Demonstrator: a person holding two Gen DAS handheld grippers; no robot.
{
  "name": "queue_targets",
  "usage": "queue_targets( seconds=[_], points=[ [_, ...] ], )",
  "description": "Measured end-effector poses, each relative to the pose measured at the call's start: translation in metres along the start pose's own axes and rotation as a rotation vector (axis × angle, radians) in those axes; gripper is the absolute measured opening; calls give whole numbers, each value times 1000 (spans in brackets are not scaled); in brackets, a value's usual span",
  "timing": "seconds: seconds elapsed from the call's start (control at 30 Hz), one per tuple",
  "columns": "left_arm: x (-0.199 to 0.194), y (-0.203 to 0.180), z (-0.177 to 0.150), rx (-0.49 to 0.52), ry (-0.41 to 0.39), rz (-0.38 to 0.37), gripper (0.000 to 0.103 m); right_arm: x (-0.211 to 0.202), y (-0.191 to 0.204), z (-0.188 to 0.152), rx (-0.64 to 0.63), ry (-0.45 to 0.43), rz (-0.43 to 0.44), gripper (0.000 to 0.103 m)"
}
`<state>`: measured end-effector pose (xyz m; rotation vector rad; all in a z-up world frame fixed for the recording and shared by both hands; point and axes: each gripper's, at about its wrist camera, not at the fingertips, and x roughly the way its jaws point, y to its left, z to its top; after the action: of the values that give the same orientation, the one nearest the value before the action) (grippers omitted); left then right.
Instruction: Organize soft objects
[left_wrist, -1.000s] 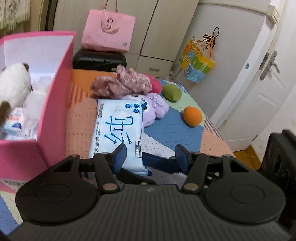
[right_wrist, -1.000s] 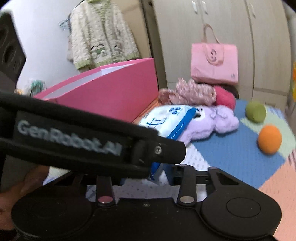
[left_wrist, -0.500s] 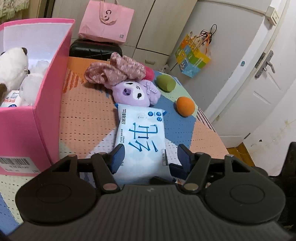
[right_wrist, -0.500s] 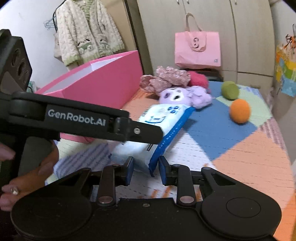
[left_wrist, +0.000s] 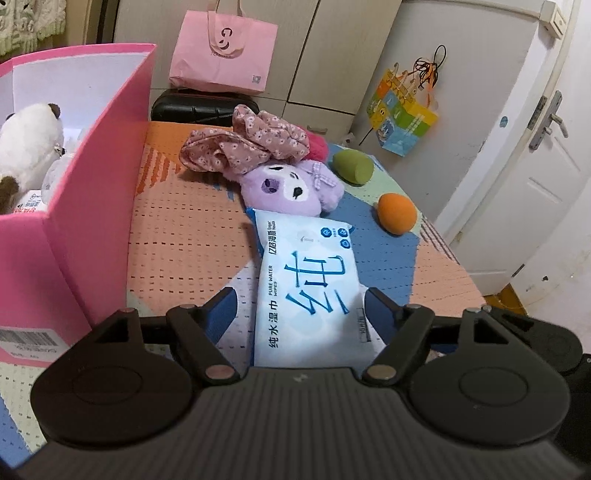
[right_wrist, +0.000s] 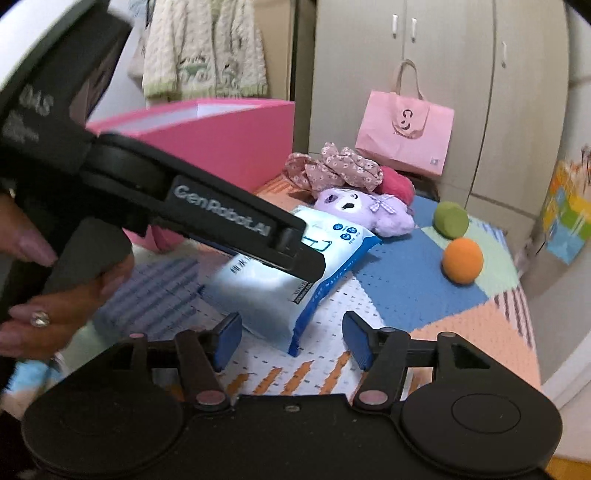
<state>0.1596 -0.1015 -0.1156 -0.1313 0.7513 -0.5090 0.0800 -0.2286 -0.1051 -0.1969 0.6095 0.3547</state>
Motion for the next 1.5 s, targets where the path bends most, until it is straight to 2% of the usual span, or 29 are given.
queue_targets(
  seconds=[0.07, 0.1, 0.17, 0.23, 0.4, 0.67, 0.87, 0.97, 1.0, 1.03, 1.13, 1.5],
  points=[
    [3, 3, 0, -19, 8, -17, 72, 5, -1, 3, -12, -13, 23, 69],
    [3, 4, 0, -19, 10, -26, 67, 7, -2, 4, -11, -14, 35, 69],
    [3, 2, 1, -2, 31, -51, 60, 12, -4, 6, 0, -20, 68, 70],
    [3, -1, 1, 26, 49, -47, 57, 16, -5, 6, 31, -26, 109, 72],
    [3, -5, 1, 58, 67, -44, 54, 18, 2, 1, 52, -60, 92, 72],
    [-2, -11, 1, 104, 96, -37, 54, 13, 11, -7, 77, -108, 61, 73],
    [-9, -19, 8, 176, 166, -66, 54, 7, 14, -8, 80, -107, 80, 76],
    [-16, -25, 9, 212, 189, -76, 54, 5, 12, -6, 93, -101, 68, 73],
    [-18, -27, 9, 222, 193, -80, 54, 4, 12, -6, 95, -101, 59, 68],
    [-21, -29, 8, 231, 195, -83, 54, 3, 10, -6, 95, -101, 50, 63],
    [-29, -33, 7, 259, 187, -76, 54, -2, 6, -5, 109, -104, 74, 60],
    [-59, -39, 5, 282, 146, -87, 54, -26, 19, 5, 88, -116, 62, 60]
  ],
)
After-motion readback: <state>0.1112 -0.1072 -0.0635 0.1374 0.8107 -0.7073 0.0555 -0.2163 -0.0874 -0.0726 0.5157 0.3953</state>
